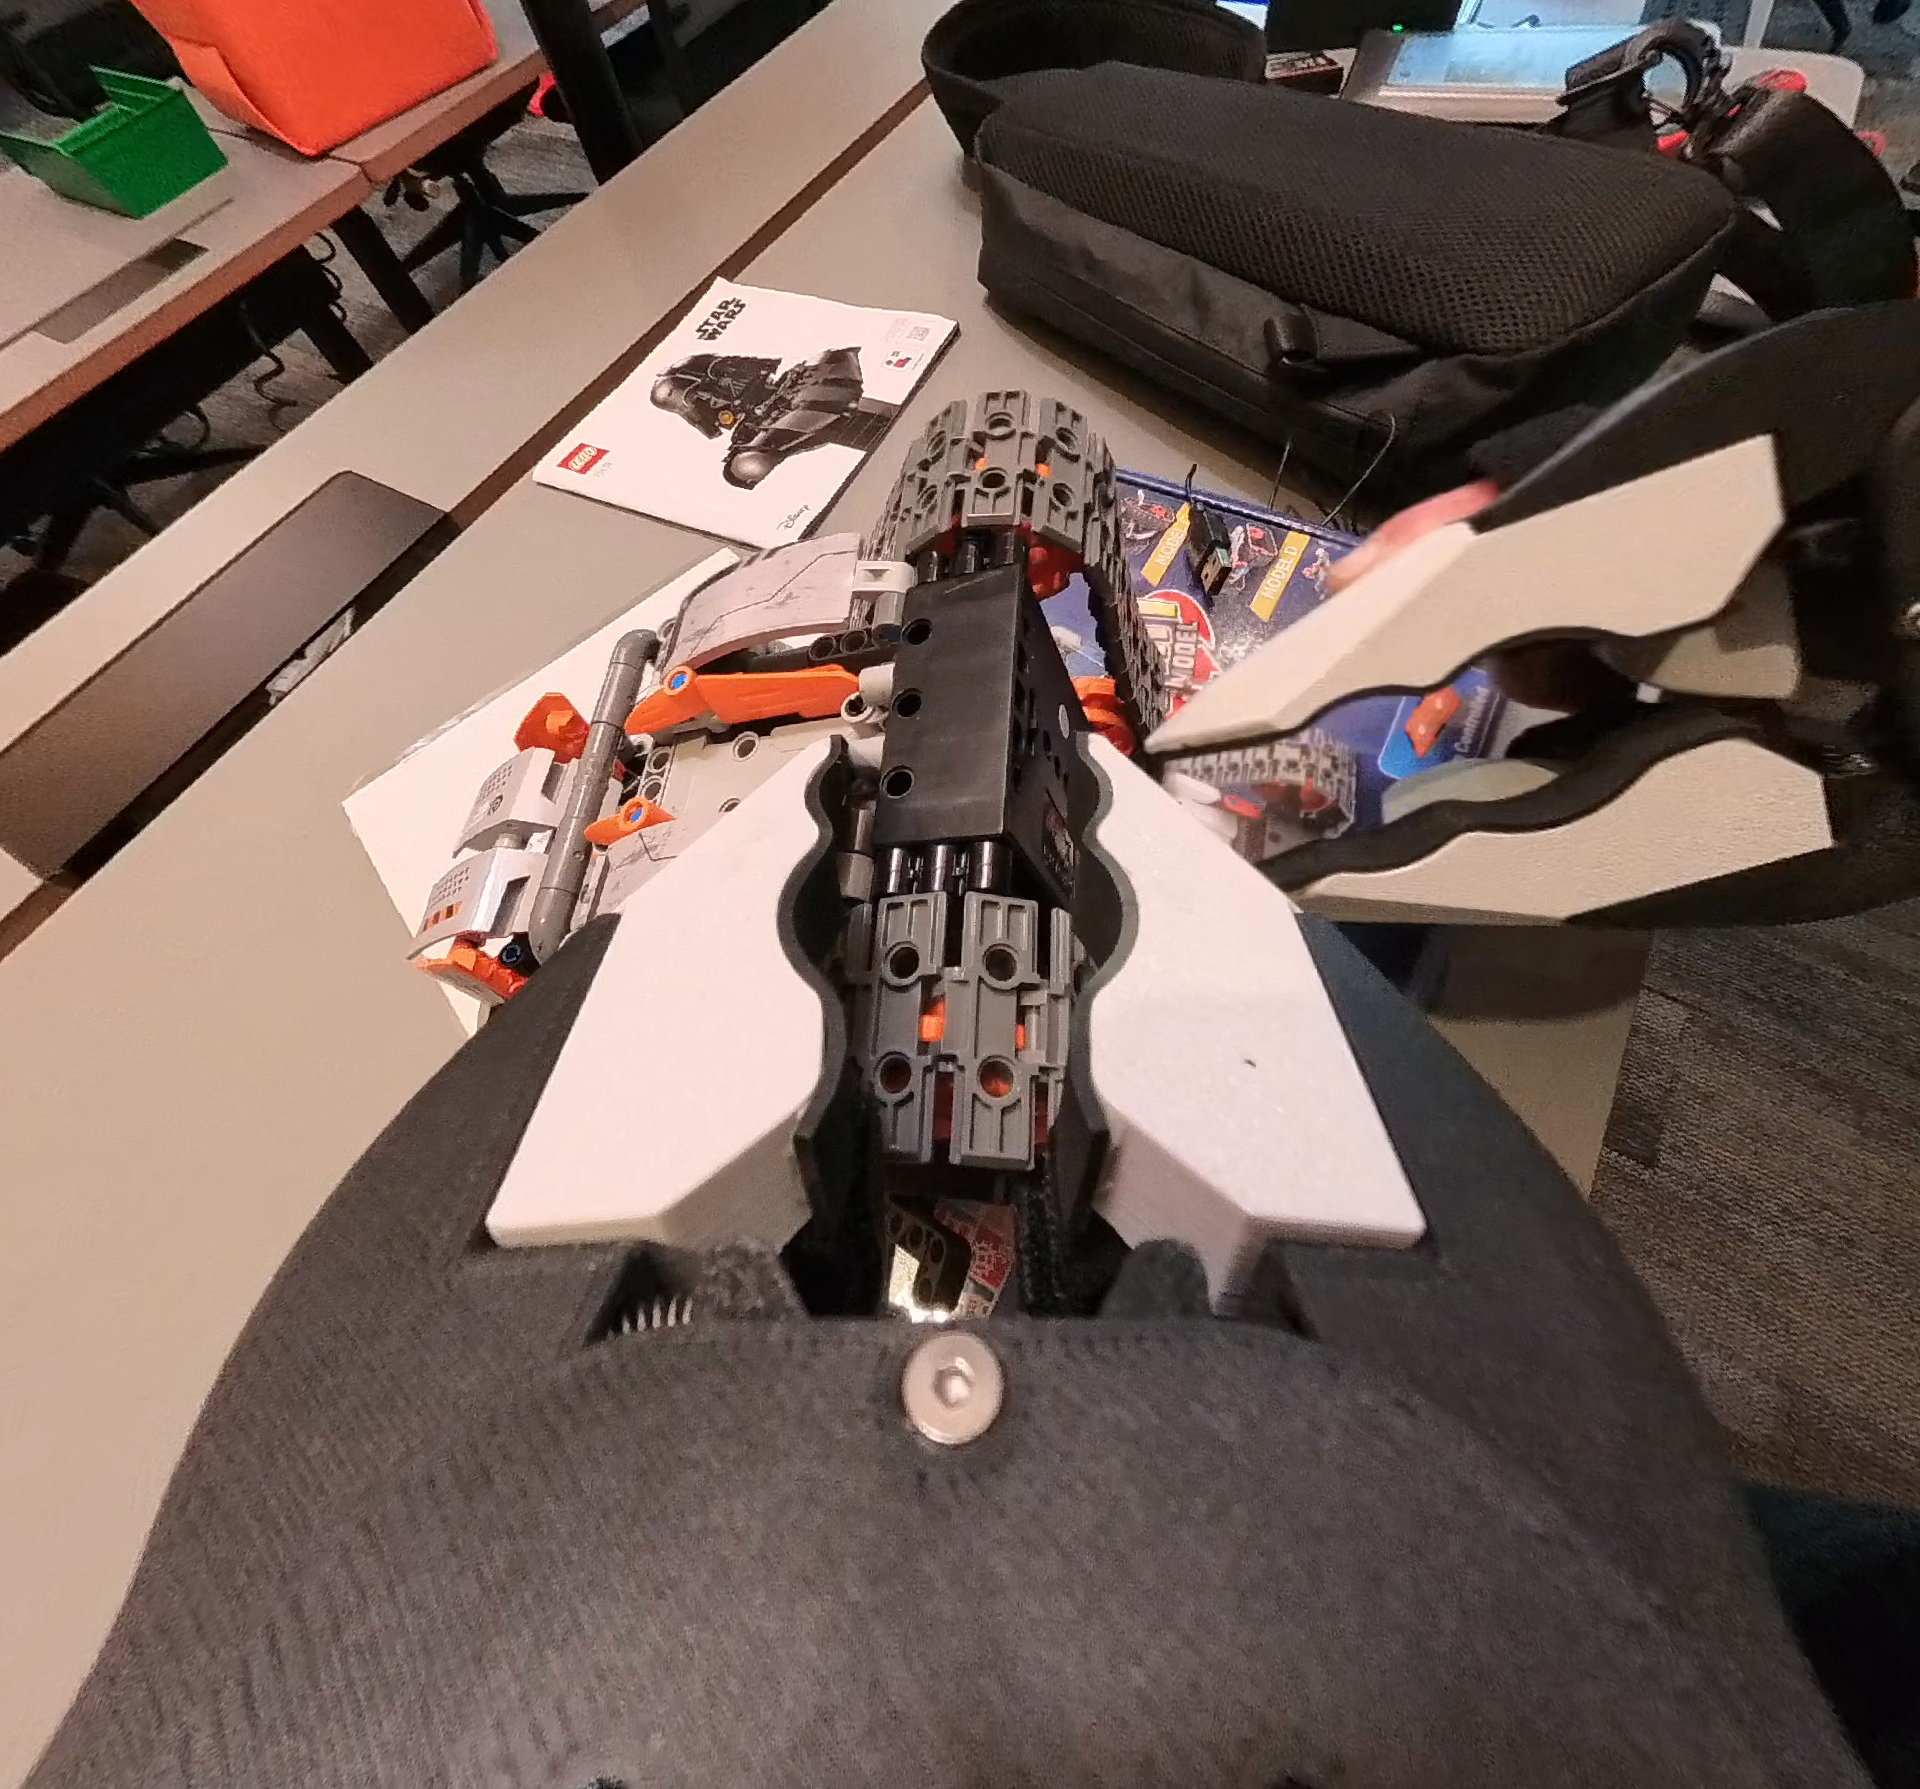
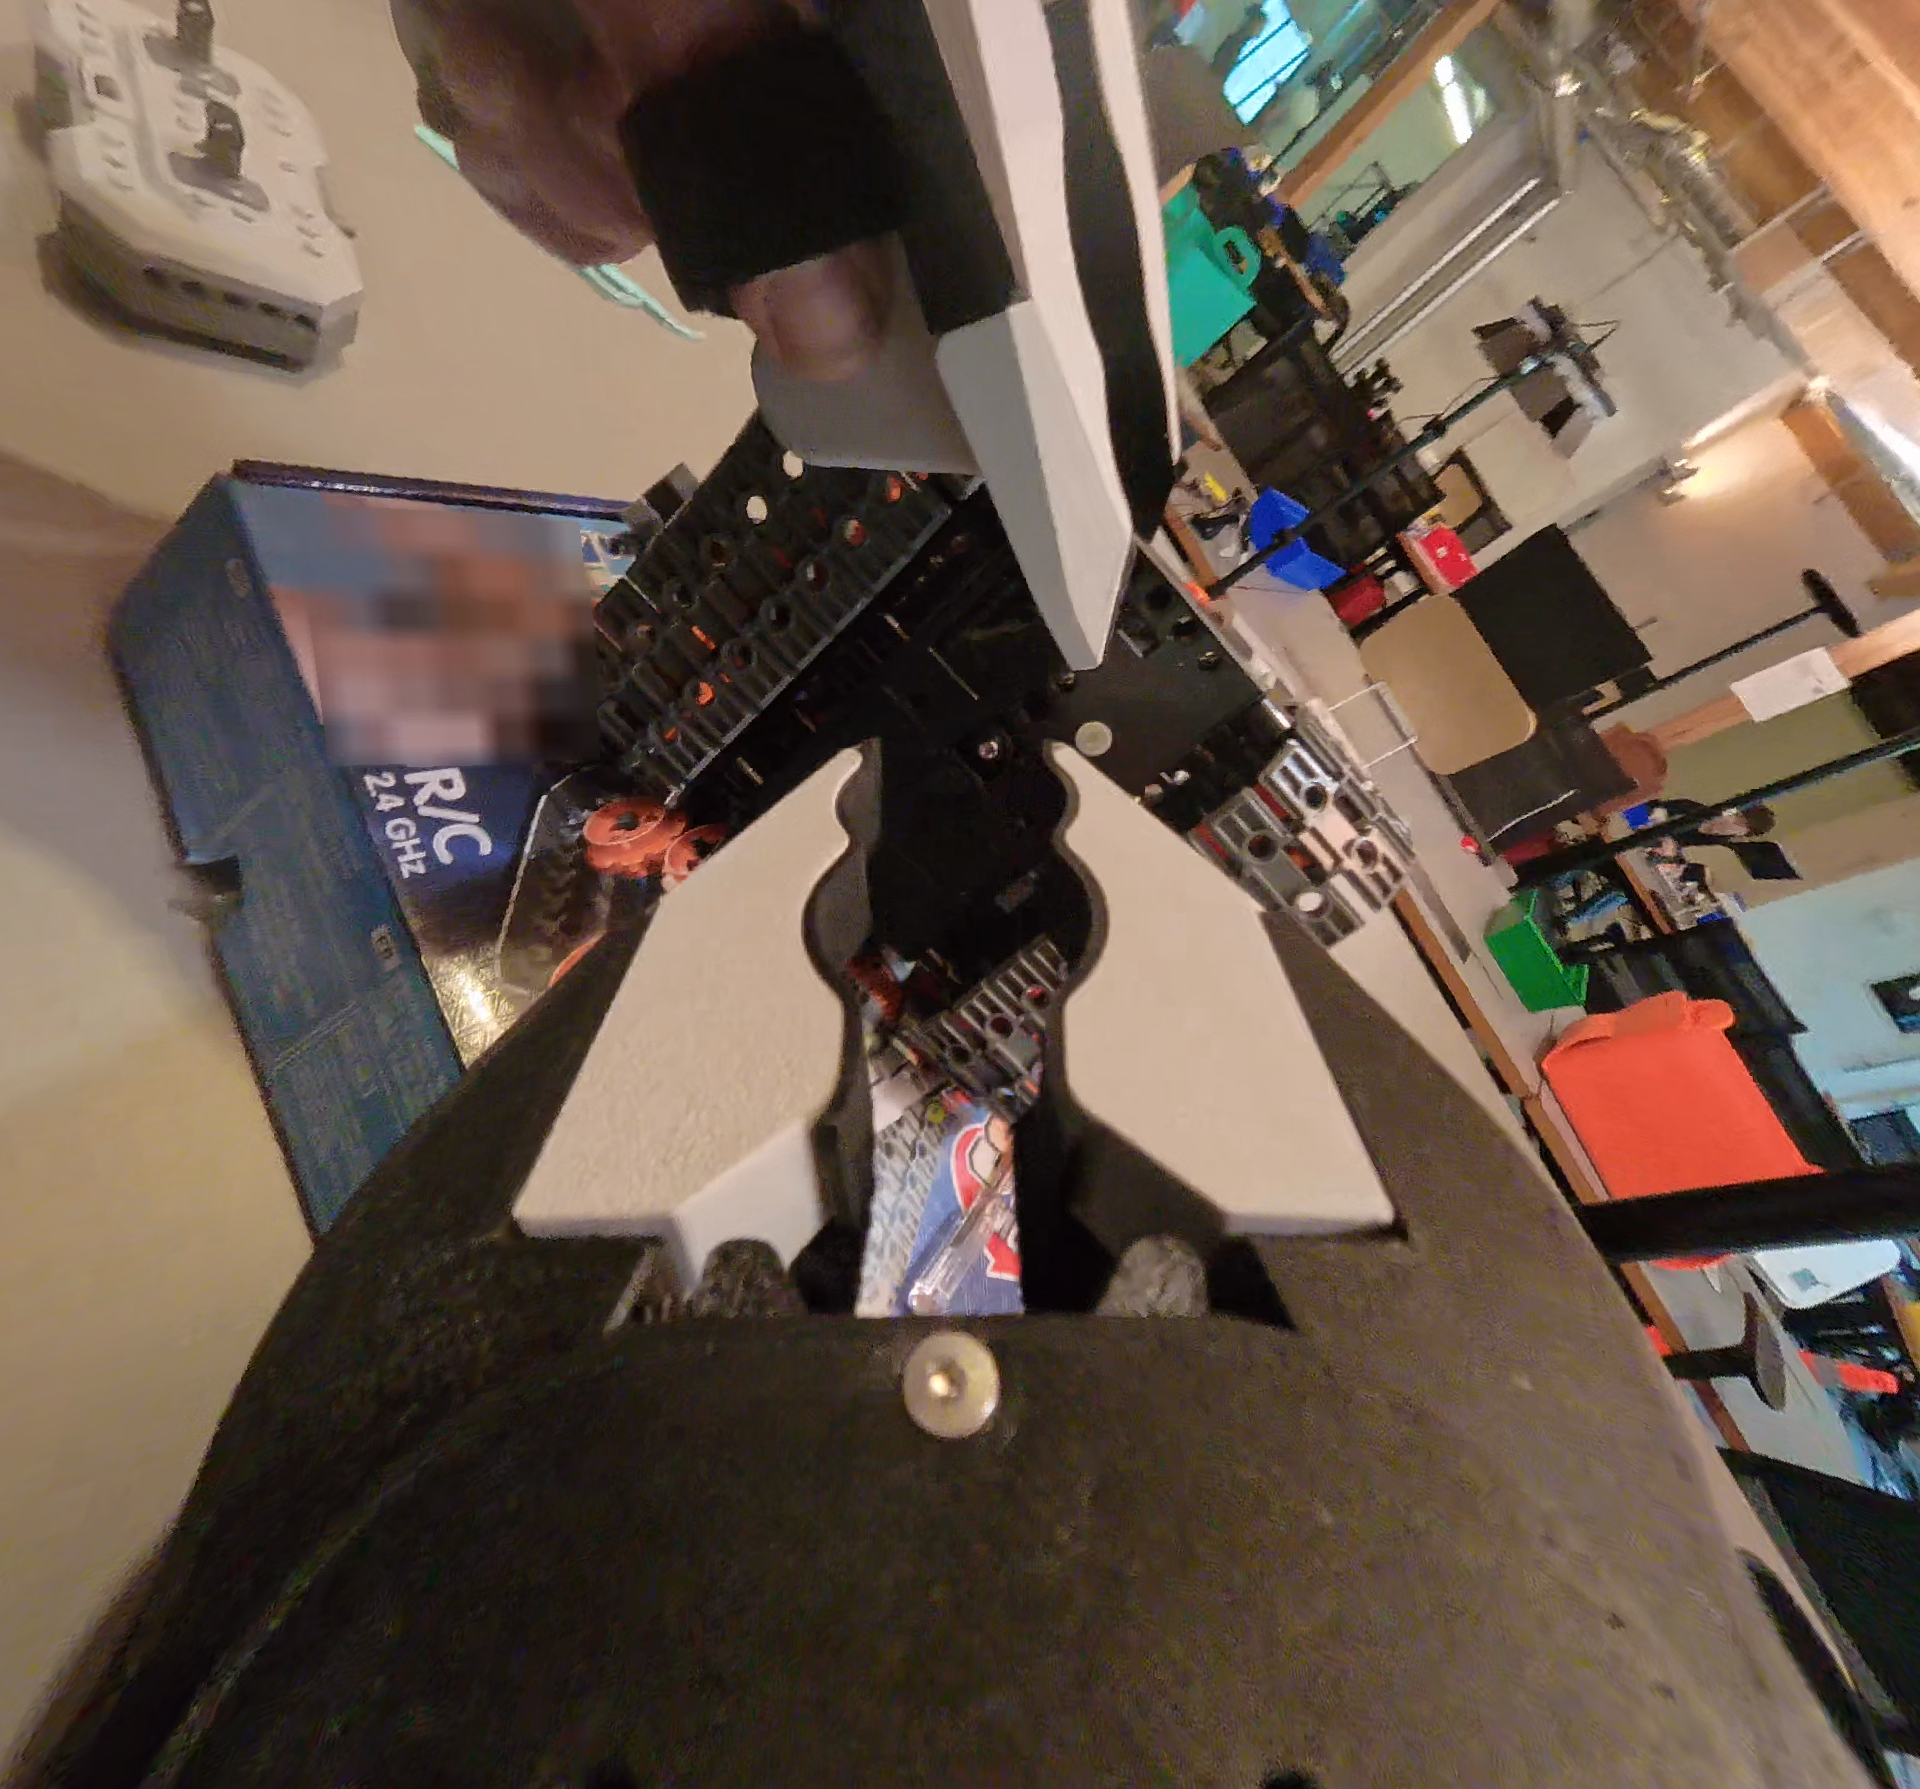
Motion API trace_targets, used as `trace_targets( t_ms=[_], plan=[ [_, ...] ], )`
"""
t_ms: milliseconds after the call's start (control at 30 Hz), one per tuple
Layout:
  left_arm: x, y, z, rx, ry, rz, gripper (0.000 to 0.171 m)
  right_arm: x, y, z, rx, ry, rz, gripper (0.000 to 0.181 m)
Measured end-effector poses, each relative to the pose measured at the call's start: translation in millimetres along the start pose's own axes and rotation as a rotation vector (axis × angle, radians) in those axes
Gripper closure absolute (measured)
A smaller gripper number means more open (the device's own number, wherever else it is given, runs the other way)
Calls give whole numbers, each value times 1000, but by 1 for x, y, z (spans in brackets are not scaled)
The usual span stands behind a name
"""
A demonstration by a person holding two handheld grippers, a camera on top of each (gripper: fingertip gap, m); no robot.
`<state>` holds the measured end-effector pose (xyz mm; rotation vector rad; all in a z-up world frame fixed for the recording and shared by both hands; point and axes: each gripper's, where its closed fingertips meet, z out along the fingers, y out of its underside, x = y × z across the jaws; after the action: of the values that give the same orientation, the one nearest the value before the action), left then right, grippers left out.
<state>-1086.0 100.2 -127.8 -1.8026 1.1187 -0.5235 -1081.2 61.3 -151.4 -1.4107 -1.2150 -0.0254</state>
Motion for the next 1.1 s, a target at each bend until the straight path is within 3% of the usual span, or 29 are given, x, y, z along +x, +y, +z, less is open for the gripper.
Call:
trace_targets(
  t_ms=[233, 567, 633, 800, 1100],
  plan=[
    [4, 0, 0, 2, 15, 5, 133, -11, 9, 10, -84, -53, -198, 144],
    [3, 0, 0, 4, 18, -2, 133, -6, 10, 16, -119, 44, -376, 157],
    [3, 0, 0, 1, 19, -3, 133, -6, 13, 17, -130, 40, -378, 156],
    [3, 0, 1, 0, 20, -1, 133, 3, 10, 16, -175, -42, -362, 181],
    [1, 1, 2, -7, 6, 4, 133, 2, 11, 18, -205, -177, -328, 181]
  ],
)
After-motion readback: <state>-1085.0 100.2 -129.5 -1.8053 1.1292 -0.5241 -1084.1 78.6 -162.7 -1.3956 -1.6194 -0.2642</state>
